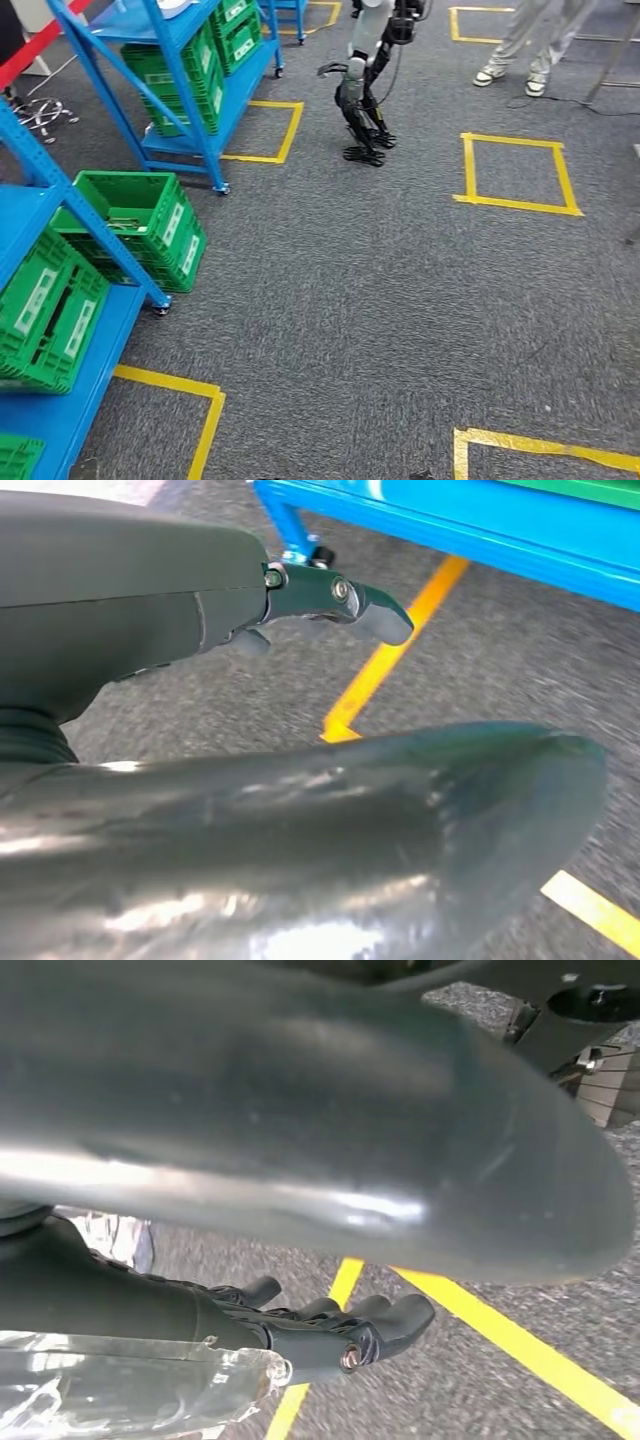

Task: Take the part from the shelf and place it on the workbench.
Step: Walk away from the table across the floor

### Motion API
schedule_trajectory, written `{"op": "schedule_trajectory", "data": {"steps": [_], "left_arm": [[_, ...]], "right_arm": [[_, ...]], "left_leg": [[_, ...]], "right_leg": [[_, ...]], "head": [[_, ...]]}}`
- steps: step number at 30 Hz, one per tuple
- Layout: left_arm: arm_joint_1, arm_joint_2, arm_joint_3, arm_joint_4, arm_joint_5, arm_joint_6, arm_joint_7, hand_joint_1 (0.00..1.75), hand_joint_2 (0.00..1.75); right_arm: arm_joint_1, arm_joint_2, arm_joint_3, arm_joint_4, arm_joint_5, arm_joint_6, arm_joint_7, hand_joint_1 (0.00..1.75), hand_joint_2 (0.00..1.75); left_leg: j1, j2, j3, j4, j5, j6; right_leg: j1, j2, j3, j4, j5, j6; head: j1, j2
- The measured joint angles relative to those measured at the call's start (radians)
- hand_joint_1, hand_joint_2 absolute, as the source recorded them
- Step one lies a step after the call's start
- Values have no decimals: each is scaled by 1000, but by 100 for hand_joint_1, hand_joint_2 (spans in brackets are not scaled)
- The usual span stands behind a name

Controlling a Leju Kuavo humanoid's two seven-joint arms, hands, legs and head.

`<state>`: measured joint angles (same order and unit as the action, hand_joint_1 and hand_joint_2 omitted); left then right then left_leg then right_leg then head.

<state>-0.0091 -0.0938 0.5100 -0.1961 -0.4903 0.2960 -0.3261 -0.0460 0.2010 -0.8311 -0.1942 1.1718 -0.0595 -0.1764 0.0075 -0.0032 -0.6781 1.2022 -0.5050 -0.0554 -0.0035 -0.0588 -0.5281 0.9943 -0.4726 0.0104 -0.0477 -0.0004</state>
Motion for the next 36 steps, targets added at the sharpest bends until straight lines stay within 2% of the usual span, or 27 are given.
{"op": "schedule_trajectory", "data": {"steps": [2,4,6,7,9,10,11,12,13,14,15,16,18,19,20,21,22,24,26,27,28,29,30,31,33,35,36], "left_arm": [[-4,-2,0,0,-6,1,28,0,0],[-9,-7,0,0,-10,1,58,0,0],[-8,-12,0,0,-12,2,75,0,0],[-4,-15,0,0,-12,2,79,0,0],[-2,-19,0,1,-12,3,83,0,0],[-3,-21,0,1,-12,4,84,0,0],[-5,-21,0,1,-12,5,84,0,0],[-6,-22,0,1,-11,5,85,0,0],[-5,-22,0,1,-8,4,85,0,0],[-3,-23,1,1,-6,3,86,0,0],[-1,-23,2,1,-3,1,88,0,0],[1,-23,3,1,-1,0,91,0,0],[1,-22,8,1,0,-2,96,0,0],[1,-21,11,1,1,-2,97,0,0],[2,-20,14,1,2,-3,97,0,0],[5,-18,16,1,3,-4,96,0,0],[8,-17,18,1,4,-6,91,0,0],[9,-16,22,1,6,-13,72,0,0],[2,-16,25,1,2,-21,44,0,0],[-2,-16,25,1,-2,-24,33,0,0],[-4,-16,25,1,-7,-25,25,0,0],[-3,-17,25,1,-11,-26,21,0,0],[-3,-17,25,1,-13,-26,19,0,0],[-2,-18,25,1,-16,-26,18,0,0],[-6,-19,25,1,-25,-25,16,0,0],[-11,-20,25,1,-34,-23,16,0,0],[-13,-21,25,1,-35,-23,16,0,0]], "right_arm": [[-1,-1,-2,0,-5,-3,-1,0,0],[-2,-4,-6,0,-8,-9,2,0,0],[-4,-8,-9,0,-8,-14,8,0,0],[-6,-10,-9,0,-8,-15,11,0,0],[-6,-13,-11,0,-8,-17,14,0,0],[-5,-15,-12,0,-8,-18,16,0,0],[-3,-17,-13,0,-7,-20,17,0,0],[-1,-18,-14,0,-5,-22,19,0,0],[1,-19,-14,0,-3,-24,20,0,0],[2,-19,-14,0,0,-27,21,0,0],[1,-19,-14,0,3,-29,22,0,0],[0,-19,-14,0,6,-32,22,0,0],[-1,-19,-14,0,11,-37,22,0,0],[-2,-19,-14,0,13,-38,23,0,0],[-3,-19,-14,0,15,-40,25,0,0],[-3,-19,-14,0,18,-41,27,0,0],[-4,-19,-14,0,20,-42,29,0,0],[-5,-18,-14,0,23,-42,34,0,0],[-3,-18,-14,0,20,-38,40,0,0],[0,-18,-14,0,16,-35,42,0,0],[1,-19,-15,0,12,-31,43,0,0],[2,-19,-15,0,7,-29,43,0,0],[2,-19,-16,0,5,-27,42,0,0],[1,-19,-16,0,3,-26,41,0,0],[0,-20,-17,0,-2,-21,37,0,0],[1,-21,-18,0,-6,-15,35,0,0],[0,-21,-19,0,-8,-13,35,0,0]], "left_leg": [[-2,47,79,-139,56,1],[-7,78,118,-214,71,13],[-10,60,117,-221,68,30],[-9,49,116,-221,69,35],[-6,27,116,-223,72,48],[-5,15,115,-223,73,53],[-5,3,115,-223,73,57],[-6,-12,114,-223,73,59],[-6,-27,114,-222,73,59],[-6,-42,115,-222,74,59],[-6,-57,117,-222,74,58],[-5,-72,118,-221,74,56],[-5,-100,116,-217,74,47],[-5,-111,111,-215,75,41],[-4,-122,106,-214,77,34],[-2,-134,102,-215,80,27],[0,-133,99,-215,81,22],[-2,-90,79,-178,53,14],[-4,-33,23,-61,-12,8],[-4,-20,-10,9,-43,6],[-4,-14,-32,59,-58,4],[-4,-11,-39,76,-54,4],[-4,-7,-25,52,-31,4],[-4,3,8,-7,4,5],[-9,53,82,-145,57,8],[-14,85,114,-208,65,18],[-16,79,114,-213,63,25]], "right_leg": [[4,-23,3,2,-5,7],[10,-44,6,5,-11,18],[12,-66,12,4,-15,27],[10,-59,12,8,-21,33],[5,-10,-10,63,-58,43],[3,22,-38,123,-89,45],[2,42,-74,197,-122,46],[2,51,-109,264,-146,46],[2,54,-132,303,-152,46],[2,56,-137,305,-138,45],[1,61,-122,265,-106,44],[-2,74,-93,196,-64,43],[-10,121,-36,71,-14,41],[-12,138,-21,38,-7,39],[-12,143,-16,28,-10,35],[-11,134,-16,26,-9,30],[-10,123,-16,25,-7,23],[-10,98,-16,20,-2,10],[-7,68,-16,17,-2,2],[-5,51,-17,17,-3,0],[-4,35,-17,18,-3,-1],[-4,21,-16,18,-4,-1],[-4,8,-15,18,-5,-1],[-4,-4,-13,18,-6,1],[0,-24,-9,19,-11,7],[7,-37,-6,20,-16,15],[9,-45,-5,19,-17,19]], "head": [[-1,0],[2,0],[5,0],[6,0],[10,0],[14,0],[16,0],[18,0],[19,0],[19,0],[19,0],[19,0],[19,0],[19,0],[19,0],[19,0],[19,0],[13,0],[8,0],[7,0],[7,0],[7,0],[7,0],[7,0],[6,0],[6,0],[8,0]]}}
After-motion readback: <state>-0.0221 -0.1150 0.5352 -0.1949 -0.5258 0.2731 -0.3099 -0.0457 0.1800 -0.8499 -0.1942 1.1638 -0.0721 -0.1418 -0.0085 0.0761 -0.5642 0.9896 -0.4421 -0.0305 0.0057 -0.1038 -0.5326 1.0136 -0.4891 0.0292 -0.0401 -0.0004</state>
